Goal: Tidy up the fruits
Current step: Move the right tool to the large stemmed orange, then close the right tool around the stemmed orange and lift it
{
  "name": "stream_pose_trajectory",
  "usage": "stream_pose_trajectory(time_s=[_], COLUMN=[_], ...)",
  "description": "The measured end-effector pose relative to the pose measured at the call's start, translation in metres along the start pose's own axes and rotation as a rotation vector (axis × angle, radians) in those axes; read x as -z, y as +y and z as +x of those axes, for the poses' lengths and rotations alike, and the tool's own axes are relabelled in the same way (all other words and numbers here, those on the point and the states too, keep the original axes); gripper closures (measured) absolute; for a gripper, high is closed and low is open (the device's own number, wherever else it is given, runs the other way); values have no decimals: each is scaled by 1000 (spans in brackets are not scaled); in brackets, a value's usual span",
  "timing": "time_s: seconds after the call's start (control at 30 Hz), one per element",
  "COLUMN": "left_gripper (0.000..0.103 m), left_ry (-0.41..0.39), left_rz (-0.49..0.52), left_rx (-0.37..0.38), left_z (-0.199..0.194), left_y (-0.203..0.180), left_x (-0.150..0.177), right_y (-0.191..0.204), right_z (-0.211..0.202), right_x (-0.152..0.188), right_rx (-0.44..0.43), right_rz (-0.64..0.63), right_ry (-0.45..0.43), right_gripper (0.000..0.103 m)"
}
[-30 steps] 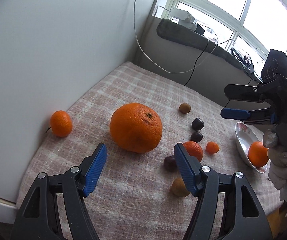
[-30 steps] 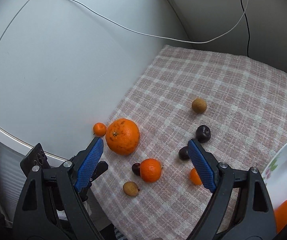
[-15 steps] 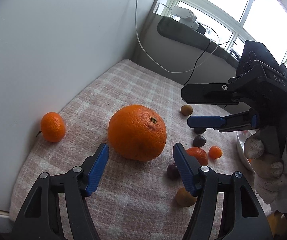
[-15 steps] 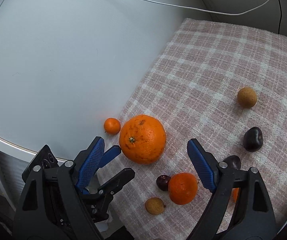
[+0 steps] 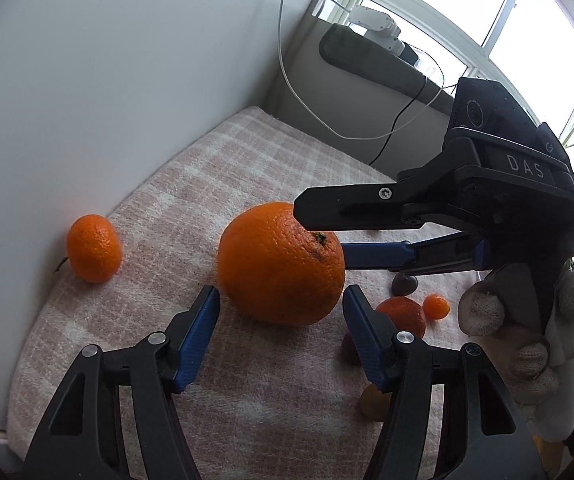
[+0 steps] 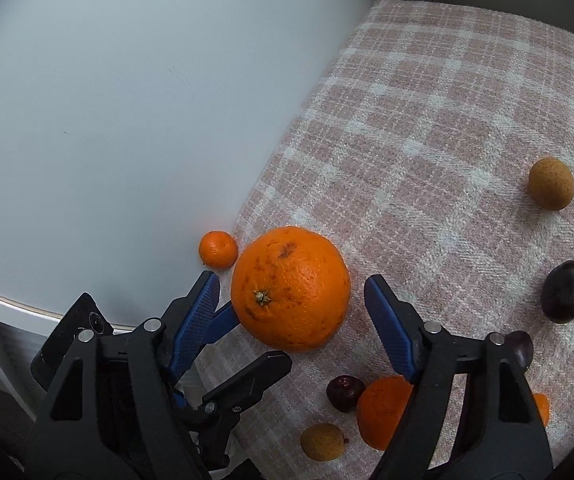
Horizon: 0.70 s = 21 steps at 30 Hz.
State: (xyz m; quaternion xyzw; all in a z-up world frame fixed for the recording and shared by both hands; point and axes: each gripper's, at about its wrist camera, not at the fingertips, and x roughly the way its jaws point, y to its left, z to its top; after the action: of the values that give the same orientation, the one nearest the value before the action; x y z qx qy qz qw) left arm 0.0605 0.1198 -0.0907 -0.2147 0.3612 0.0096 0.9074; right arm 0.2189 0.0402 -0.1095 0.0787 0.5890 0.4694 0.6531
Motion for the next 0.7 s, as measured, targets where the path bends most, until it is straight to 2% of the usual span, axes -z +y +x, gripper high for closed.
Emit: stream_pose_trajectory(time_s=[0.1, 0.23, 0.7], left_gripper=[44, 45, 46], left_ry=[6, 4, -4], left_rz=[-7, -6, 15], left_rx=[6, 9, 5], left_z=[2, 3, 1], left_y=[2, 2, -1], left_x=[0, 0, -2], right_y=[-1, -2, -2], right_z=[6, 9, 6], right_x=[-1, -2, 3], right_rx=[-2, 1, 0], right_rz=[4, 9, -3], right_ry=[7, 16, 4], right_gripper=[30, 35, 38])
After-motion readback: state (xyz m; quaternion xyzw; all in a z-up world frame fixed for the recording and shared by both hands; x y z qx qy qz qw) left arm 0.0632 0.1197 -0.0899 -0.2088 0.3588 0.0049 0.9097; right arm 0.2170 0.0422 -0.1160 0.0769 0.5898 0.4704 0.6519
